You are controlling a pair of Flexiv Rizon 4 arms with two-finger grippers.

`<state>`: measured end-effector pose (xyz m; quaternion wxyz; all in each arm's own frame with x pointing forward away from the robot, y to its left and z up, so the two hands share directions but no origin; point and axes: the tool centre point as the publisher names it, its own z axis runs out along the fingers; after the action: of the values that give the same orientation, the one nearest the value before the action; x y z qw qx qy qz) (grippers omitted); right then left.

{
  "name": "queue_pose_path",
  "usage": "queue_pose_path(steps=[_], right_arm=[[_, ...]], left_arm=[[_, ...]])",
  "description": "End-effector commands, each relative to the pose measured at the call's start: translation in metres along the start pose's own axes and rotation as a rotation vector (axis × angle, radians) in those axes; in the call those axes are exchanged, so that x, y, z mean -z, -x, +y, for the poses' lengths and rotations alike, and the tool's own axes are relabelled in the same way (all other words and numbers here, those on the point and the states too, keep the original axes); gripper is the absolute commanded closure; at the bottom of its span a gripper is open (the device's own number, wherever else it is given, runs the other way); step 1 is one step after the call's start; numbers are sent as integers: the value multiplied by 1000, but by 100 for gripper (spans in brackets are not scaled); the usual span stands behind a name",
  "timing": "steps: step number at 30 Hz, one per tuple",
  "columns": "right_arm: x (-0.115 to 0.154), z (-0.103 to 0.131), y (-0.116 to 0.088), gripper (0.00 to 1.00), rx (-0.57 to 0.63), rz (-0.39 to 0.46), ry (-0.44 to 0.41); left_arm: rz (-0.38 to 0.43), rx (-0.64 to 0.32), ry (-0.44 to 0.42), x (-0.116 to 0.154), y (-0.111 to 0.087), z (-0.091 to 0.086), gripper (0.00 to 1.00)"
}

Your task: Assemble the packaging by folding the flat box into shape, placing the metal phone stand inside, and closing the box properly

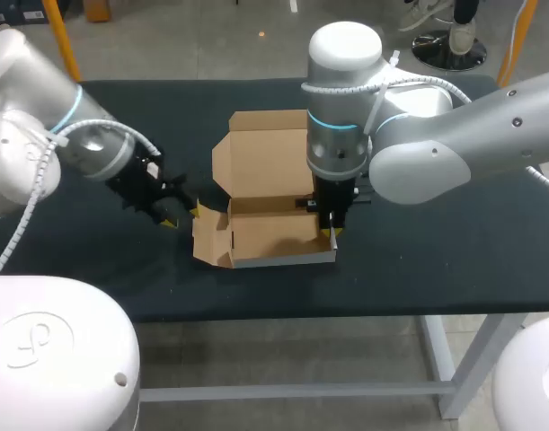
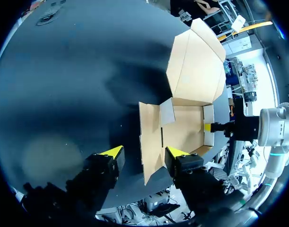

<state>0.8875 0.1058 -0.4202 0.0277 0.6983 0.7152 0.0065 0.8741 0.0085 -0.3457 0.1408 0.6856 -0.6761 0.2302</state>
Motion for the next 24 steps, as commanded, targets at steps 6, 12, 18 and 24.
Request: queue_pose_path(steps=[6,12,18,24], right_arm=[[0,1,-2,100,1,-4,-4],[0,1,-2,100,1,-4,-4],[0,1,-2,100,1,-4,-4],[0,1,-2,100,1,-4,-4]], left_arm=[[312,-12,-3,-5,29,6,69],[345,-9,-3,-17,35,3,96],[361,-17,-7,-23,38,4,100],[382,-21,-8,-29,41,5,100]])
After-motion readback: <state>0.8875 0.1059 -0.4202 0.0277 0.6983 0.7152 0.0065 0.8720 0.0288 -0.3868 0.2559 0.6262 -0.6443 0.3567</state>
